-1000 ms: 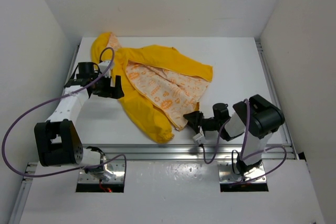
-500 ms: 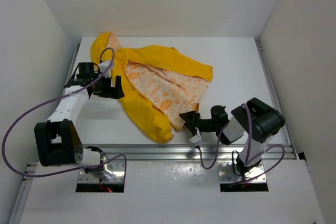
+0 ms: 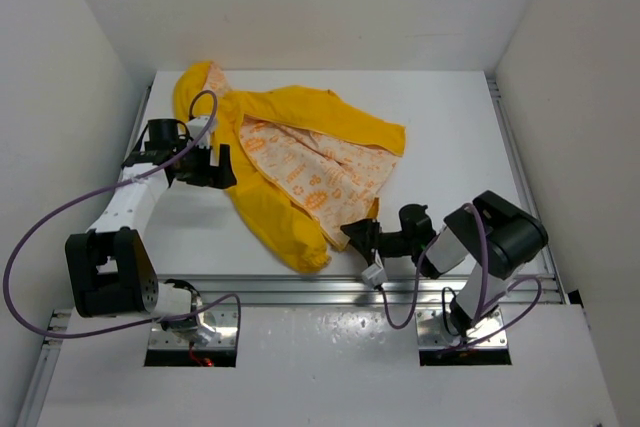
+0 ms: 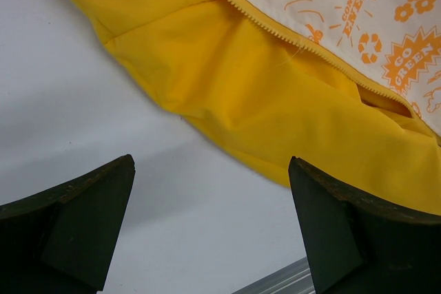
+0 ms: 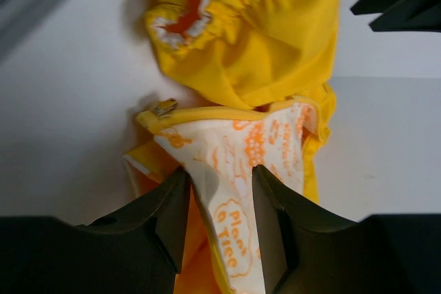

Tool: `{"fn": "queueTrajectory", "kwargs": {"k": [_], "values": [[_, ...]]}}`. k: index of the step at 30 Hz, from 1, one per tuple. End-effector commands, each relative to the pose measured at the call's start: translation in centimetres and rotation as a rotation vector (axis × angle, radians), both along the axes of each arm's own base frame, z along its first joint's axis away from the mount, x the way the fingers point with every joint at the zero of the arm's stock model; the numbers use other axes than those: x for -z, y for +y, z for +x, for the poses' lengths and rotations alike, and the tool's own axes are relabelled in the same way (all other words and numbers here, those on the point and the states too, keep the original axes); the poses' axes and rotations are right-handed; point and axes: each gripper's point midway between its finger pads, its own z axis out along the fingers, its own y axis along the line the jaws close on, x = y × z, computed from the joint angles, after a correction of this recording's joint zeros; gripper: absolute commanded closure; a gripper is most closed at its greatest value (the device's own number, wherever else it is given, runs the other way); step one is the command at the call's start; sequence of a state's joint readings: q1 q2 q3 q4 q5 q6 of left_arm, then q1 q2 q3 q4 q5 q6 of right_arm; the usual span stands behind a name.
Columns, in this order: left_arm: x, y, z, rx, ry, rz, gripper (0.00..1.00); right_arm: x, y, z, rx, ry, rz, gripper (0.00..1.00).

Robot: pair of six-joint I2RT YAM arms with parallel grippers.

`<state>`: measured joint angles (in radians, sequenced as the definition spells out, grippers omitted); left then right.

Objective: Zip up the jacket

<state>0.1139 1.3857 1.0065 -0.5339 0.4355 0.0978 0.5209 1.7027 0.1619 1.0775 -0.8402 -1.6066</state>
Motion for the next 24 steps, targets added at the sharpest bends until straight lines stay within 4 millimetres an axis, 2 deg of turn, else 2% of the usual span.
{"fn": "queueTrajectory", "kwargs": {"k": [1, 5, 7, 8, 9, 11, 14, 17, 18, 19, 20, 21, 22, 23, 24], "values": [[-1.1, 0.2, 0.4, 0.011, -0.043, -0.005, 0.0, 0.8, 0.7, -1.2, -0.061, 0.012, -0.004, 0.59], [-1.2, 0.7, 0.2, 0.002, -0.045, 0.009, 0.0, 1.6, 1.2, -1.8, -0.066, 0.048, -0.014, 0.62], [-1.3, 0.5, 0.2, 0.008, -0.046, 0.001, 0.0, 1.5, 1.4, -1.9, -0.058, 0.064, -0.014, 0.71], [-1.3, 0.5, 0.2, 0.008, -0.046, 0.001, 0.0, 1.5, 1.5, -2.0, -0.053, 0.081, -0.011, 0.79], [-1.3, 0.5, 0.2, 0.008, -0.046, 0.001, 0.0, 1.2, 1.5, -1.5, -0.023, 0.09, -0.008, 0.94], [-1.3, 0.3, 0.1, 0.014, -0.047, -0.006, 0.0, 1.0, 1.7, -1.1, 0.018, 0.116, -0.006, 0.98], [-1.4, 0.1, 0.1, 0.022, -0.048, -0.016, 0.0, -0.1, 1.6, 0.9, 0.146, 0.161, 0.011, 1.0], [-2.1, -0.1, -0.3, 0.029, -0.072, -0.021, 0.0, -2.8, 1.2, 4.0, 0.315, 0.231, 0.064, 1.0], [-2.4, -0.1, -0.3, 0.029, -0.083, -0.019, 0.0, -1.9, 0.8, 3.9, 0.369, 0.339, 0.04, 1.0], [-3.1, -0.1, -0.4, 0.029, -0.113, -0.015, 0.0, -5.3, 0.5, 6.2, 0.491, 0.383, 0.1, 1.0], [-3.2, -0.1, -0.6, 0.03, -0.13, -0.012, 0.0, -5.7, 0.2, 6.6, 0.571, 0.512, 0.132, 1.0], [-3.6, -0.2, -1.0, 0.03, -0.143, -0.01, 0.0, -4.3, -1.1, 6.1, 0.66, 0.648, 0.065, 1.0], [-5.1, -0.2, -1.0, 0.031, -0.214, 0.001, 0.0, -8.4, -1.3, 7.8, 0.765, 0.788, 0.142, 1.0], [-5.1, -0.3, -1.6, 0.031, -0.227, 0.003, 0.0, -8.9, -1.5, 7.5, 0.843, 0.972, 0.19, 1.0], [-5.5, -0.5, -1.9, 0.036, -0.253, 0.012, 0.0, -7.1, -3.4, 5.7, 0.933, 1.159, 0.11, 1.0]]}}
